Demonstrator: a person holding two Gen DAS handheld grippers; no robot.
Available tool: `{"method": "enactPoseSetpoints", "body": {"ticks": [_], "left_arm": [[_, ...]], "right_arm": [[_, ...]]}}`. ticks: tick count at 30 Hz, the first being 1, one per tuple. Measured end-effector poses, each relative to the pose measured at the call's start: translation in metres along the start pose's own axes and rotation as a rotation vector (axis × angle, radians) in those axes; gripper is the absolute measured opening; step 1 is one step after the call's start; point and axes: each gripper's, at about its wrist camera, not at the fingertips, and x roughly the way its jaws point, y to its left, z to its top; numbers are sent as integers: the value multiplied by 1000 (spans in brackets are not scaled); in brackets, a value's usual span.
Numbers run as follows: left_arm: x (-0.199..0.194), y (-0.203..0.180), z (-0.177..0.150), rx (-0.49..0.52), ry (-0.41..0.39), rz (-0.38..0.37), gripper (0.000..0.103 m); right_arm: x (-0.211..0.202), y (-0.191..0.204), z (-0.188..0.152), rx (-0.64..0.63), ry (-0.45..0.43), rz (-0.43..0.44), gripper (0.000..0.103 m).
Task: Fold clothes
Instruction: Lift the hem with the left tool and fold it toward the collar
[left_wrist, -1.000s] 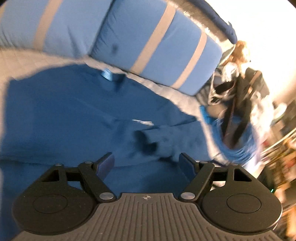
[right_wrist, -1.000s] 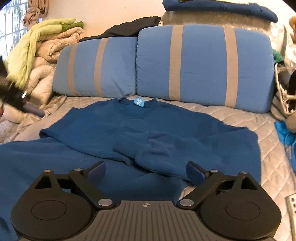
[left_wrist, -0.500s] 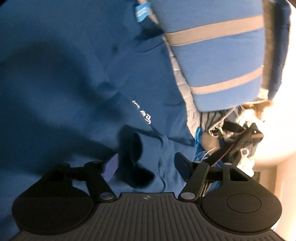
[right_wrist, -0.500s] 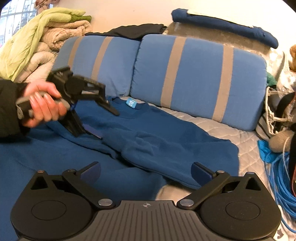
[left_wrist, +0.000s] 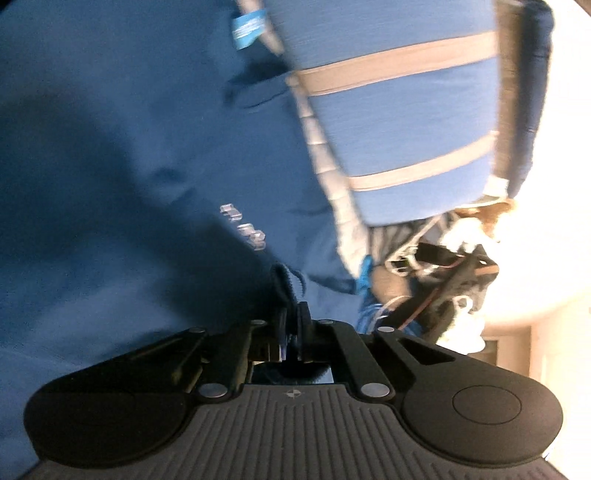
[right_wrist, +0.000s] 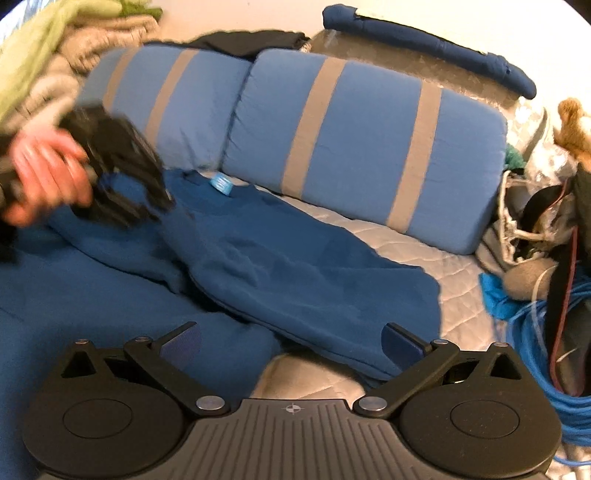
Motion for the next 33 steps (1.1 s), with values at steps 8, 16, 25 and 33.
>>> {"method": "enactPoseSetpoints", "body": {"ticks": [8,16,25,33], "left_arm": [[-36,-48,-3,113,-43,-119,5],[-74,-80,0,172,-98,-200,5],[-126,-84,17,199,-201,-209,4],[-167,-69,29,198,-283,-155,4]], "right_arm": [[38,-5,-8,-35,23,-201,103],[68,-43,-15,65,31,-295,103],[86,-79,1,195,85,-332,103],[94,-75,6,135,64,-277,103]]}}
